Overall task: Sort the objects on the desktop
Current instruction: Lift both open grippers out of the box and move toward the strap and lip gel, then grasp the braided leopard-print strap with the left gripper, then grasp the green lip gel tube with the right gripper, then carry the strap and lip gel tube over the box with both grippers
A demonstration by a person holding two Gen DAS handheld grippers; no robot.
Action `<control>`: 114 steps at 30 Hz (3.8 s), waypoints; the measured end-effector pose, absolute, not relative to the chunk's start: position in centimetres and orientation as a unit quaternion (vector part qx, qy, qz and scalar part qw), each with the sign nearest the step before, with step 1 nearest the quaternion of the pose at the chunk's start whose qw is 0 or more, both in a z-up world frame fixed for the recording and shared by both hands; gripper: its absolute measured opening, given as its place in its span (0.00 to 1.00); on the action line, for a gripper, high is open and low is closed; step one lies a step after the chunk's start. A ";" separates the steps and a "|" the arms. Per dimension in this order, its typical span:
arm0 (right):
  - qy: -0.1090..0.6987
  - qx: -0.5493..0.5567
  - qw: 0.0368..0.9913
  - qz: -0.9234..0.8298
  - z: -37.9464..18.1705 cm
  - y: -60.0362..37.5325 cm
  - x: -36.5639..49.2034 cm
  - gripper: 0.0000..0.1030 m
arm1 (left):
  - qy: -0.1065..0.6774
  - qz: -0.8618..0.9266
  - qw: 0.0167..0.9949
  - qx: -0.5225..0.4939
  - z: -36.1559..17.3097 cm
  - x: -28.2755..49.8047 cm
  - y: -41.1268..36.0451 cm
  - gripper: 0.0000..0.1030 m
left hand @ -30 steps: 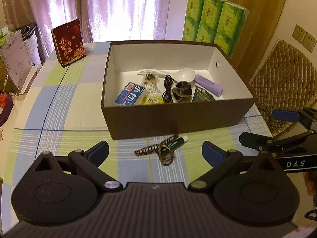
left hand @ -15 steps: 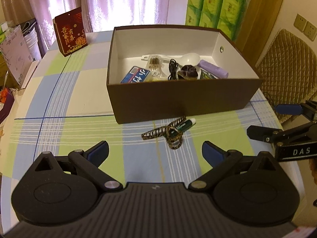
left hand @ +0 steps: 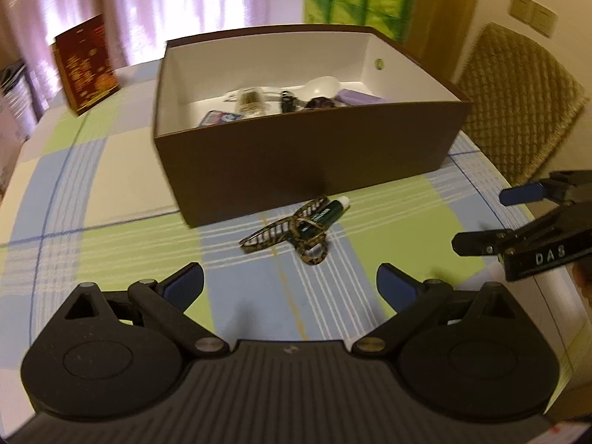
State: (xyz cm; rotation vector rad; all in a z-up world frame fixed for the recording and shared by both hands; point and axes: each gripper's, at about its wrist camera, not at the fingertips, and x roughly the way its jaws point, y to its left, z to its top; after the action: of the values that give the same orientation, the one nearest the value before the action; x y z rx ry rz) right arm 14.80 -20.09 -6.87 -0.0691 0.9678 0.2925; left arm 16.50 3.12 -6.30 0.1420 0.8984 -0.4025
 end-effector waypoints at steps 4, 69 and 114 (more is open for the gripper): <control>0.474 -0.027 0.871 0.124 -7.7 -21.2 15.1 0.98 | 0.420 -0.236 0.871 0.099 -7.3 17.8 2.9 0.95; 0.409 -0.115 0.865 0.269 -14.2 -9.8 20.6 0.98 | 0.478 -0.120 0.869 0.033 -12.5 21.1 12.5 0.41; 0.451 -0.072 0.864 0.210 -10.4 -18.5 13.2 0.79 | 0.486 -0.194 0.851 0.056 -10.2 16.4 5.9 0.36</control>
State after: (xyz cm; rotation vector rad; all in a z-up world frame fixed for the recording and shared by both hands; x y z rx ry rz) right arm 13.20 -18.48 -10.45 -0.1505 0.9462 0.4401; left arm 16.36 5.95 -10.15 0.1172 1.0225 -0.4083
